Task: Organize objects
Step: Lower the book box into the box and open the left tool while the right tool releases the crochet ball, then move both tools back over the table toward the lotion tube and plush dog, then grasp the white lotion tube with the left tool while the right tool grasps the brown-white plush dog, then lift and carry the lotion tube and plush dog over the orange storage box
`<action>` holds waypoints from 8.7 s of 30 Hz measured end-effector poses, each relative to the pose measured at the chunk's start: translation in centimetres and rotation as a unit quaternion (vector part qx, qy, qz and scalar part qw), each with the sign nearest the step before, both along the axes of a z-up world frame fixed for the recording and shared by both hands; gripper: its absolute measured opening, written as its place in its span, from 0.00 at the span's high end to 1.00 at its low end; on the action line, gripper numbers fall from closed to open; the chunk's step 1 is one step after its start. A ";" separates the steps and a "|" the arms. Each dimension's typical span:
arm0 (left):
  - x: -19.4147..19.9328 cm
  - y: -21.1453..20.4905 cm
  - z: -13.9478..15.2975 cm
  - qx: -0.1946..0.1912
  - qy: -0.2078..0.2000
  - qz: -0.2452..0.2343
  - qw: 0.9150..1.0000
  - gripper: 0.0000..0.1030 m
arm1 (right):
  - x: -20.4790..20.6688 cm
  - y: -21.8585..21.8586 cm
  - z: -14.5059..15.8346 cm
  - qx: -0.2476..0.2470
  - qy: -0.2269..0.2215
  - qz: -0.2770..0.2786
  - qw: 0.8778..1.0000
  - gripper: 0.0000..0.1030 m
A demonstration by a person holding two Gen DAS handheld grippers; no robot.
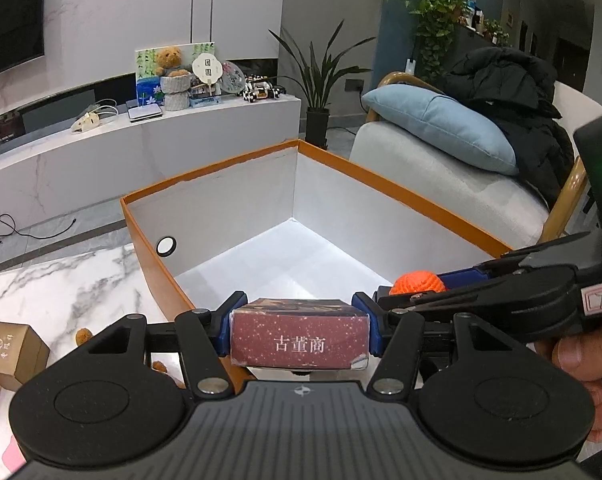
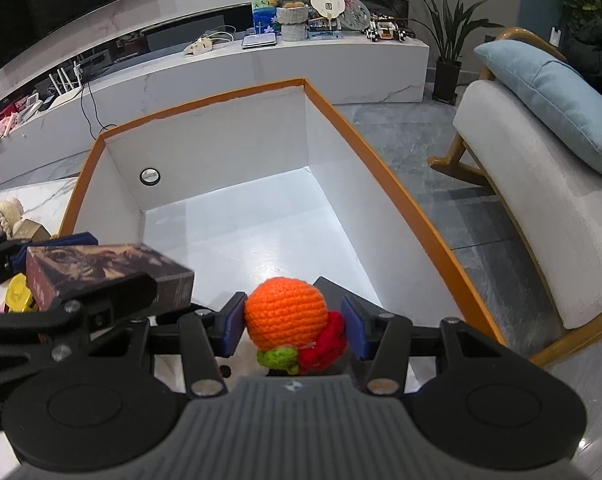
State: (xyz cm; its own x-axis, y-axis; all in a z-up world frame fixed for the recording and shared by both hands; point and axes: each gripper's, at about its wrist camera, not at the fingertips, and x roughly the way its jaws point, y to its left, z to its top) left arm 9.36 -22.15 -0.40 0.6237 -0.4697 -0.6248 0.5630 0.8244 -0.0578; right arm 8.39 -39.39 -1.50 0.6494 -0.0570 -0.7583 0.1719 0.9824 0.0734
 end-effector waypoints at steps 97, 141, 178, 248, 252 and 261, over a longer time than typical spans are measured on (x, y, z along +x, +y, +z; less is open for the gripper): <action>-1.6 29.0 -7.1 -0.012 0.106 0.339 0.935 0.11 | -0.6 23.2 -2.9 -0.125 -0.079 0.267 0.952 0.29; -8.2 24.3 -6.6 0.082 0.105 0.187 0.973 0.46 | -3.5 23.9 -3.7 -0.208 -0.048 0.275 0.937 0.41; -9.1 21.3 -6.9 0.088 0.104 0.124 0.983 0.30 | -2.8 23.5 -3.8 -0.092 0.065 0.312 0.943 0.41; -5.8 15.5 5.3 -0.003 0.020 0.113 0.993 0.52 | -2.3 16.3 5.0 -0.002 -0.058 0.210 0.976 0.46; -5.4 14.3 5.6 -0.010 0.017 0.113 0.993 0.52 | -2.8 14.7 6.3 0.016 -0.078 0.195 0.978 0.46; -4.5 11.3 6.3 -0.032 0.010 0.099 0.995 0.52 | -3.3 10.4 7.8 0.042 -0.109 0.146 0.982 0.46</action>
